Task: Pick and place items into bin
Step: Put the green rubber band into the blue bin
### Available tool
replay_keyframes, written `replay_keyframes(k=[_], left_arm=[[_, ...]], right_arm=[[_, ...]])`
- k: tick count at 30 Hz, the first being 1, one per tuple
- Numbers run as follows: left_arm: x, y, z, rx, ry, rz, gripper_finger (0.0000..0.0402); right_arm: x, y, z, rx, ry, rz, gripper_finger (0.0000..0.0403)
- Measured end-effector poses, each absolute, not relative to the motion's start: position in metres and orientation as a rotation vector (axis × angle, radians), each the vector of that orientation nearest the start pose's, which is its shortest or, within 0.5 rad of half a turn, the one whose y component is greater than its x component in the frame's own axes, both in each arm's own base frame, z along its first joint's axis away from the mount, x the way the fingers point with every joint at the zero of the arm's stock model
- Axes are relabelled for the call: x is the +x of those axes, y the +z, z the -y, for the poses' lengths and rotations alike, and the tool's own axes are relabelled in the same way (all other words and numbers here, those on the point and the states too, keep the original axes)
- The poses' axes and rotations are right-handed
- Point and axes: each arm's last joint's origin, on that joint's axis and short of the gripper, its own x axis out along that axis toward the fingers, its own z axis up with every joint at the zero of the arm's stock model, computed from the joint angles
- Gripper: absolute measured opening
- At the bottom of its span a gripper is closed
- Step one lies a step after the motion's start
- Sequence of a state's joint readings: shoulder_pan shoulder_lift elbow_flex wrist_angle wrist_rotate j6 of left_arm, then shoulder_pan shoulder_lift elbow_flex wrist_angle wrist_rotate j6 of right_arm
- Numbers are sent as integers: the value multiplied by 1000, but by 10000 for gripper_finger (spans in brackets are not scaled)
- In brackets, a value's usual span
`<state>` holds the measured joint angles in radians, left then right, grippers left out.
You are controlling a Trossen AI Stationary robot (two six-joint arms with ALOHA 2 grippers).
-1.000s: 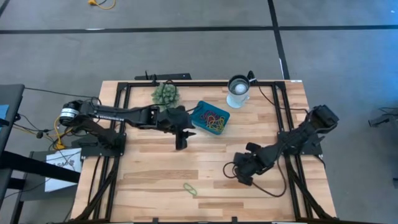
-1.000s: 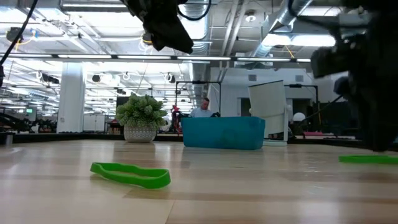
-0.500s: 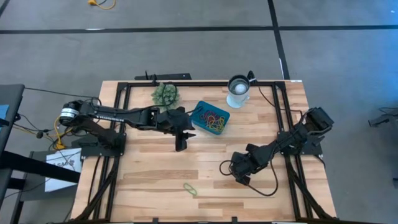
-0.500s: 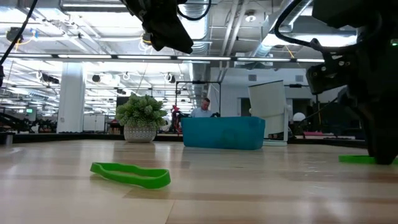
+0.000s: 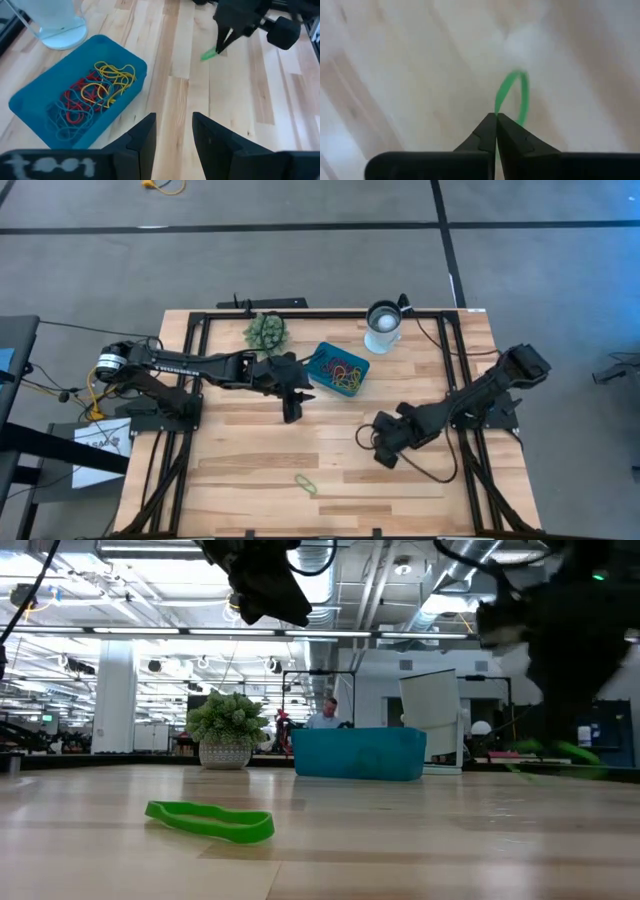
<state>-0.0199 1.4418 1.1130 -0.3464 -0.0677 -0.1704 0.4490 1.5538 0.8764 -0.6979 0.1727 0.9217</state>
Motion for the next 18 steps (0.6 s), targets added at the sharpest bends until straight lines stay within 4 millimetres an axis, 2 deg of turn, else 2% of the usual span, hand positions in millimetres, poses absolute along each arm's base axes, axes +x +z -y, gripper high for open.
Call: replay_keyframes(k=[6,11,14,18], left_arm=[[309,278,17,-148,72,-728,116],[305,276,31,-134,59,-759,116],[304,276,40,-132,63,-758,116],[302,276,51,-113,46,-759,116]], right_arm=[[245,201,-77,327,-454,-1020,2],[264,228,-42,299,-506,-729,1],[276,232,-24,241,-518,-660,1],[290,216,-6,196,-553,-687,1]])
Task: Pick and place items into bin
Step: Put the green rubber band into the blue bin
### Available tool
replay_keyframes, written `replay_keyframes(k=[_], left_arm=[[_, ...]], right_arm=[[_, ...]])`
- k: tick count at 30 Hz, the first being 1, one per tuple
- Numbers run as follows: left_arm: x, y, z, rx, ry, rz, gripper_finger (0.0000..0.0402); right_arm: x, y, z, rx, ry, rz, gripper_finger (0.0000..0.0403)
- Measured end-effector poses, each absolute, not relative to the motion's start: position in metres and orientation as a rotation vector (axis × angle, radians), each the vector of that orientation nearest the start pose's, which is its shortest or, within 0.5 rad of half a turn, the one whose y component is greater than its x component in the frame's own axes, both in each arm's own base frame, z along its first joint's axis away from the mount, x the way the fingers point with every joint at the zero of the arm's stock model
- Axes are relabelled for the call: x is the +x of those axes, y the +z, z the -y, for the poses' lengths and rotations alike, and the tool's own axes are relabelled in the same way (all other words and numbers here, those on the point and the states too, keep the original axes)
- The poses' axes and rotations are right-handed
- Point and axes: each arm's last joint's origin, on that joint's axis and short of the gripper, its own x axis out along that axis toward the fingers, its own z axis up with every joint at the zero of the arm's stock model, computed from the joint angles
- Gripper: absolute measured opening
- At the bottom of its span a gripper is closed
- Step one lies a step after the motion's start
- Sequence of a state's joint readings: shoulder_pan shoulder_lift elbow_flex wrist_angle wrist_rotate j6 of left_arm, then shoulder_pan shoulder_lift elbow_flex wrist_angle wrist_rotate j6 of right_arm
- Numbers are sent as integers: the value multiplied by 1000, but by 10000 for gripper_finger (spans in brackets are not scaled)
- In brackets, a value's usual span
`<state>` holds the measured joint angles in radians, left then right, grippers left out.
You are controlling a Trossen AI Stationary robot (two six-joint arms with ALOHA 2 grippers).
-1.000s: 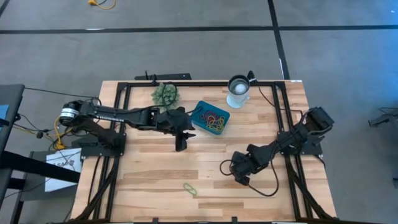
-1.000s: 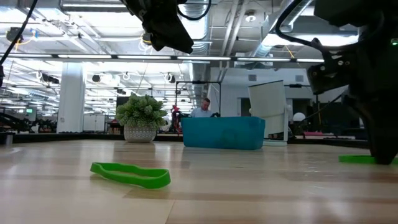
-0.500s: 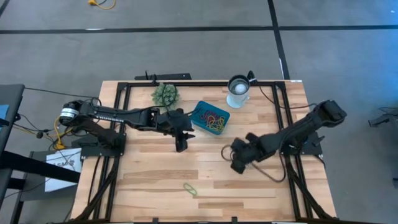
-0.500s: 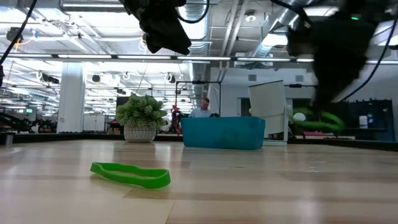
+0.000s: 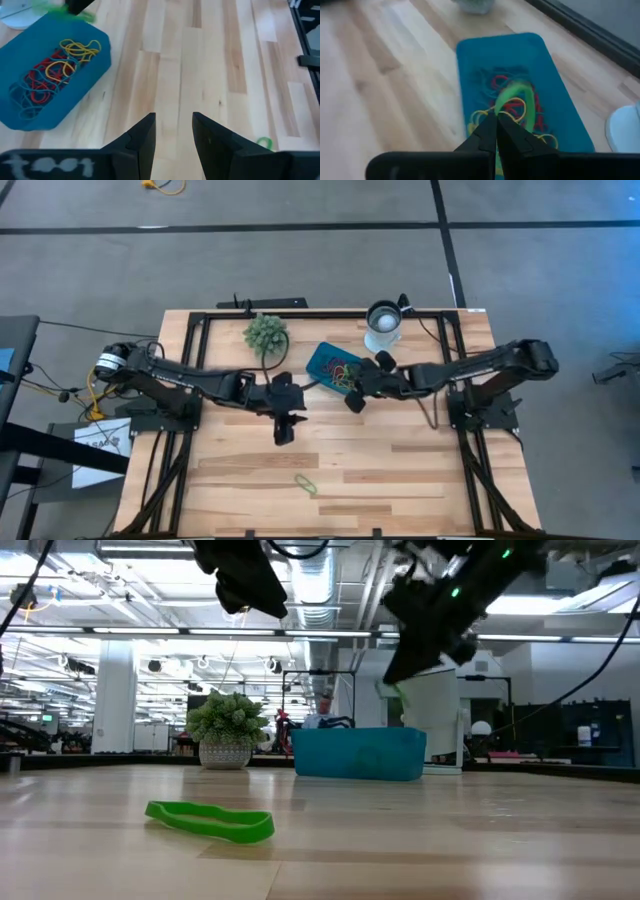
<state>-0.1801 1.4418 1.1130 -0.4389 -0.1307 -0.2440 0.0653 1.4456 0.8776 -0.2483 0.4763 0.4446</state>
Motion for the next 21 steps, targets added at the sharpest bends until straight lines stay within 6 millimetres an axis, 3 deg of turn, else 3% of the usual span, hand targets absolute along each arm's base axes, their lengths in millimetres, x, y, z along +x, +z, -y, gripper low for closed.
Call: replay_keyframes(k=[11,21], left_arm=[[299,275,61,-42,95,-759,116],[298,275,65,-108,104,-764,116]], right_arm=[[308,163,9,148,-622,-859,1],[314,152,12,130,-623,-869,51]])
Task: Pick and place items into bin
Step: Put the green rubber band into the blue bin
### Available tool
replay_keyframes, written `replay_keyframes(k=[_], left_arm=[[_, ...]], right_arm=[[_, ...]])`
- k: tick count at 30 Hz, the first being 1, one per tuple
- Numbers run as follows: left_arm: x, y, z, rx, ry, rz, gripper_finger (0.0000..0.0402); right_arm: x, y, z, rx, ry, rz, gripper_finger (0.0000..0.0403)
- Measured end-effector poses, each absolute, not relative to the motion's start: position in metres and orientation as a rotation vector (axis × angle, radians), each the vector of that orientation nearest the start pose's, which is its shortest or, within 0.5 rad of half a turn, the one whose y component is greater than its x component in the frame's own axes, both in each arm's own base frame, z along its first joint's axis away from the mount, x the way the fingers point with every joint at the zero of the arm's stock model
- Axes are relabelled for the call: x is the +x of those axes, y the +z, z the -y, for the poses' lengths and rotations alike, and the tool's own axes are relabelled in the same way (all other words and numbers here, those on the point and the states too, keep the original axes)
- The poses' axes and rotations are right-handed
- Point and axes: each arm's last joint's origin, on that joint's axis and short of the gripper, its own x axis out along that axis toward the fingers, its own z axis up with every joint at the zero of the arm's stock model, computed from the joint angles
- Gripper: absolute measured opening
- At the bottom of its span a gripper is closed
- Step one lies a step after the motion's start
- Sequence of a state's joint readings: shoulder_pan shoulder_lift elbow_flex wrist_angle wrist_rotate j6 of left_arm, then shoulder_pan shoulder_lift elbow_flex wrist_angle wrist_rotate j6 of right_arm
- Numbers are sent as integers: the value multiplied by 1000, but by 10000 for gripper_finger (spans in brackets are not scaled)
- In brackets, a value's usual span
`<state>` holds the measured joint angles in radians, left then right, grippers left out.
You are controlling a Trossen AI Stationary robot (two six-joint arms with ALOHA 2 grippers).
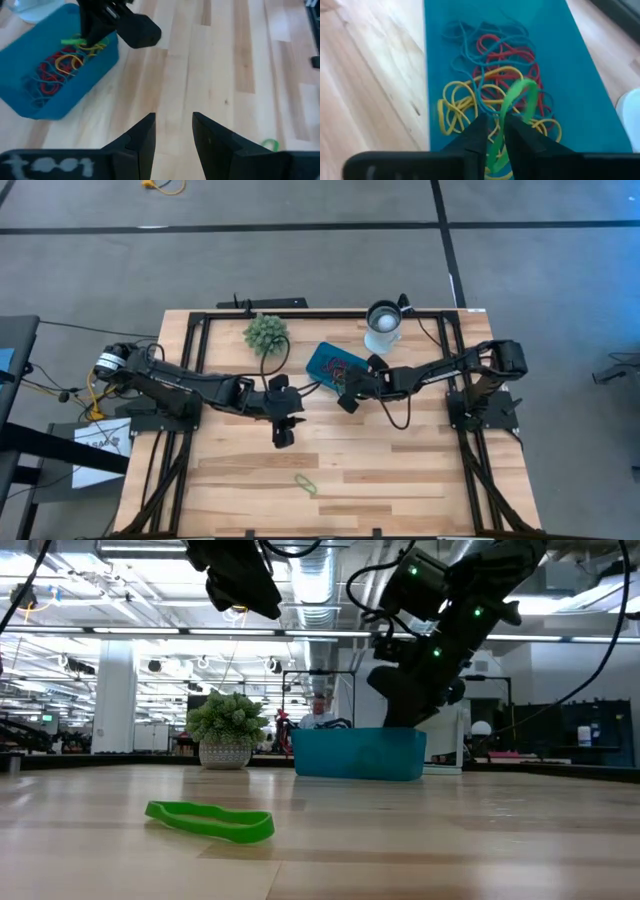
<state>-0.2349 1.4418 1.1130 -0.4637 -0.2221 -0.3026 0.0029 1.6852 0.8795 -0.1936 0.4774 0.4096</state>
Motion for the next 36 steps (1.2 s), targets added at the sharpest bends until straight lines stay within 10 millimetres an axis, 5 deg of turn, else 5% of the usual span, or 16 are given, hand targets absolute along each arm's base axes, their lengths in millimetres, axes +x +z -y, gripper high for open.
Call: replay_keyframes(k=[9,18,25,32,36], left_arm=[[289,274,98,-84,-35,-776,116],[275,268,154,-70,-128,-741,116],[293,213,196,39,-167,-777,116],[313,154,209,108,-157,-863,116],[319,141,212,143,-160,-884,116]], right_arm=[[326,189,3,66,-543,-805,82],[318,254,-44,21,-383,-716,82],[294,268,-102,101,-186,-695,82],[281,256,-151,90,-51,-731,82],[277,249,-167,80,-13,-743,82]])
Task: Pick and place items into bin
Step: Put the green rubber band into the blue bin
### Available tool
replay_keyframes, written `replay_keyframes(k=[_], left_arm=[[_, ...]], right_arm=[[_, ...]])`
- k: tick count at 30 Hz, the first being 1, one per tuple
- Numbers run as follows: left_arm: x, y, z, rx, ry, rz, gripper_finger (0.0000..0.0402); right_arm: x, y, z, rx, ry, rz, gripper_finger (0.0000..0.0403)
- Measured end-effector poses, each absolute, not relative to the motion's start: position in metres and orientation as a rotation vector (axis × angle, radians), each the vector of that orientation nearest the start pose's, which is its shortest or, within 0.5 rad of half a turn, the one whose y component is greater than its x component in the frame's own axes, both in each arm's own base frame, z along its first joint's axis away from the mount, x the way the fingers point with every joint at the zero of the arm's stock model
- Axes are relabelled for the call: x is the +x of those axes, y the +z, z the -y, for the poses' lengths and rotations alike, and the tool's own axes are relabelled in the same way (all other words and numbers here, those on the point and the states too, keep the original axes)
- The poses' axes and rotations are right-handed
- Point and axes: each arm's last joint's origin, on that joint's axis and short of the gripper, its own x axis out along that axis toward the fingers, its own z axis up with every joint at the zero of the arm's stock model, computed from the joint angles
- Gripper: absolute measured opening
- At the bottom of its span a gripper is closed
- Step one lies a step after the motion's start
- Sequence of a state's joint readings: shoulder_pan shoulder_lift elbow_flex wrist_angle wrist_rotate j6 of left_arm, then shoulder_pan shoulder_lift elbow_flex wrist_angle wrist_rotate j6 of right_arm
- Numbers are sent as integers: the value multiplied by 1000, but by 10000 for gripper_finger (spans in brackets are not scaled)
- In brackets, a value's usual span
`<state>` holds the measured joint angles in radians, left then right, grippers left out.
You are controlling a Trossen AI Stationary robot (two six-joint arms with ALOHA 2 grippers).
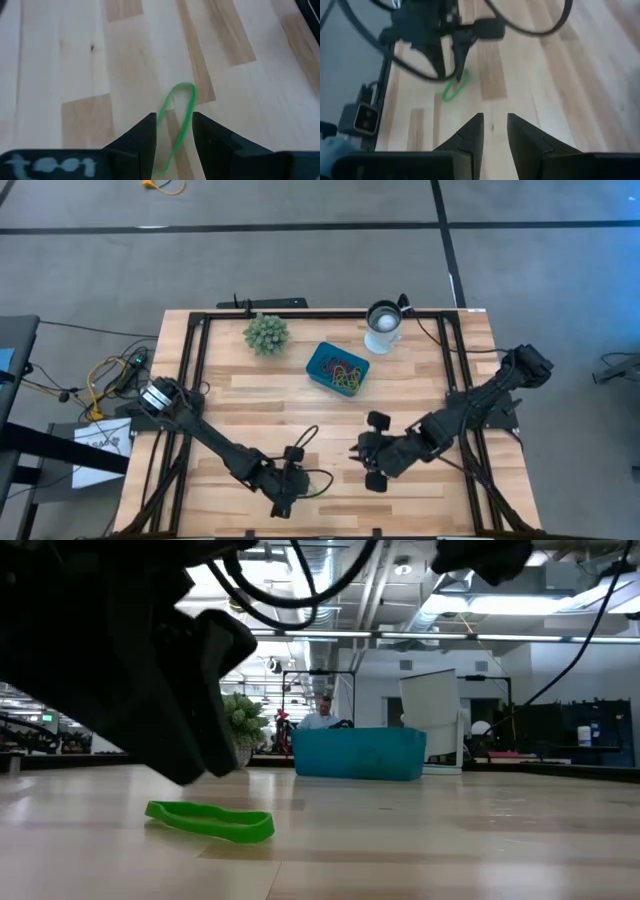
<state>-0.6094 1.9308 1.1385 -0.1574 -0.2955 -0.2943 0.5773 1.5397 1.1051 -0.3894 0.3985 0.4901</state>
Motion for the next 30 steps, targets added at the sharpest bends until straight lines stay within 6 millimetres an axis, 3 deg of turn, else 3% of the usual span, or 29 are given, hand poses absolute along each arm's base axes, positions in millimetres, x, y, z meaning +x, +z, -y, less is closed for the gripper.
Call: replay_keyframes(k=[14,30], left_arm=[[328,140,199,139,-151,-902,116],[330,139,195,108,-183,-922,116]], right_arm=[[268,246,-188,229,-9,-744,82],[267,239,-196,218,6,-761,82]])
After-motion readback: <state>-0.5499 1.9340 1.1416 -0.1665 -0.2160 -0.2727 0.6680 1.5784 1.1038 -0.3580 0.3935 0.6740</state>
